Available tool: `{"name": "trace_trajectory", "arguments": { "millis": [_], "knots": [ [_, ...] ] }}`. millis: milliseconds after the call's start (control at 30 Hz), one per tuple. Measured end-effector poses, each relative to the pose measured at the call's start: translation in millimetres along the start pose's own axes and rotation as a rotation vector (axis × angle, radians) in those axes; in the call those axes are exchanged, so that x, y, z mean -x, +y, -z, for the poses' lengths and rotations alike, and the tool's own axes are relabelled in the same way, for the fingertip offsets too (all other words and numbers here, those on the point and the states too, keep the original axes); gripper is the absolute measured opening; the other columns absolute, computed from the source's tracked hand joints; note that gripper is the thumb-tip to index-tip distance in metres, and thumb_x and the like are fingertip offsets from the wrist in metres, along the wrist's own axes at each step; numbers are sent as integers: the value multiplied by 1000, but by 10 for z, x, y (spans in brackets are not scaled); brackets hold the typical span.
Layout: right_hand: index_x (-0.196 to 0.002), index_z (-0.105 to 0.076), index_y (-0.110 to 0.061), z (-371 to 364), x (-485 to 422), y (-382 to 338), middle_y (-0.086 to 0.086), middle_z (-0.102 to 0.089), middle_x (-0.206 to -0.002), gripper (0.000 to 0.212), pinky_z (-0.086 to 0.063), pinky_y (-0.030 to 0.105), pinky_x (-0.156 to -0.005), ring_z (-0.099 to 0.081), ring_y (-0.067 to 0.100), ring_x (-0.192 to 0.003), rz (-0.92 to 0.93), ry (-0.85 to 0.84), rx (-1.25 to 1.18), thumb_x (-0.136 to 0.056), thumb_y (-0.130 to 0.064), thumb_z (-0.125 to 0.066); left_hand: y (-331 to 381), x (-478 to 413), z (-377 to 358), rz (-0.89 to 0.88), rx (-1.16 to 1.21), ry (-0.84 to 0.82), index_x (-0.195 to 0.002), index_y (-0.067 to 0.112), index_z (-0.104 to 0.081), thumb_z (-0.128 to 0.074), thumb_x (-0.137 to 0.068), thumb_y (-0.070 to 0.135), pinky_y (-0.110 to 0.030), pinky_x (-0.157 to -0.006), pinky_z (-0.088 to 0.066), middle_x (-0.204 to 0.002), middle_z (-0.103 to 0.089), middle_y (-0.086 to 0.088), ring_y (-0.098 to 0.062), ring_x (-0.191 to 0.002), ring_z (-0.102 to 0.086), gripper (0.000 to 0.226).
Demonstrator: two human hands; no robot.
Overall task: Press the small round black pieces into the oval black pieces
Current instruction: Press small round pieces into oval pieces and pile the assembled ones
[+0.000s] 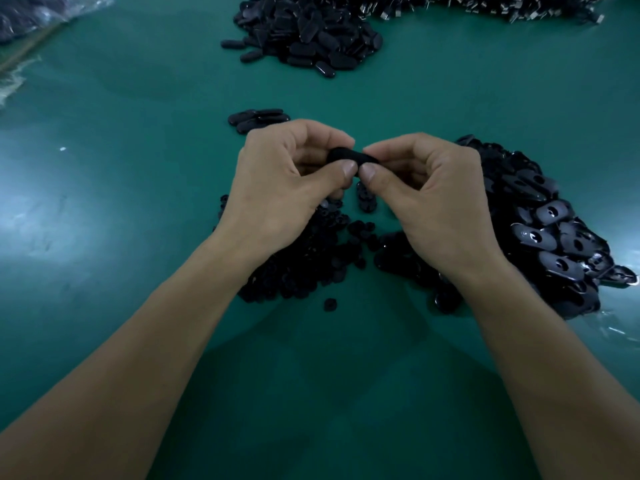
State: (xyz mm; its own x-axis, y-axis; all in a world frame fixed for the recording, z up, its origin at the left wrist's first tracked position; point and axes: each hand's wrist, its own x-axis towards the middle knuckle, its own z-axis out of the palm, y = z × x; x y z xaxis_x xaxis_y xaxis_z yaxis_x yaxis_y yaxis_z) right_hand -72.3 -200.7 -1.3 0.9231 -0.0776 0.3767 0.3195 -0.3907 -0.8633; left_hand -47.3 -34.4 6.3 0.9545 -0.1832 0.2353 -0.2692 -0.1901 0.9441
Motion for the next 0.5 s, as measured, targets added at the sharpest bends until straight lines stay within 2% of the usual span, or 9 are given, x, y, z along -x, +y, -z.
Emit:
{"name": "trace_trajectory", "arguments": {
  "millis": [233,500],
  "knots": [
    [-91,-67,-36,-2,18,-1,-15,-74,-83,19,-57,22,-74,-71,5,-79,36,-7,35,-89,-18,-75,22,2,23,17,9,-5,-92,19,-73,-78,-85,0,-25,-68,-61,-71,-75,5,-13,-64,-72,20],
    [-93,-69,-33,18,9,3,-13,-74,-84,16,-58,22,-74,-72,5,-79,36,-24,50,-89,-18,-76,19,7,19,27,22,-27,-92,19,-73,-77,-85,-2,-25,-68,-61,-73,-76,0,-14,-63,-72,22]
  ]
}}
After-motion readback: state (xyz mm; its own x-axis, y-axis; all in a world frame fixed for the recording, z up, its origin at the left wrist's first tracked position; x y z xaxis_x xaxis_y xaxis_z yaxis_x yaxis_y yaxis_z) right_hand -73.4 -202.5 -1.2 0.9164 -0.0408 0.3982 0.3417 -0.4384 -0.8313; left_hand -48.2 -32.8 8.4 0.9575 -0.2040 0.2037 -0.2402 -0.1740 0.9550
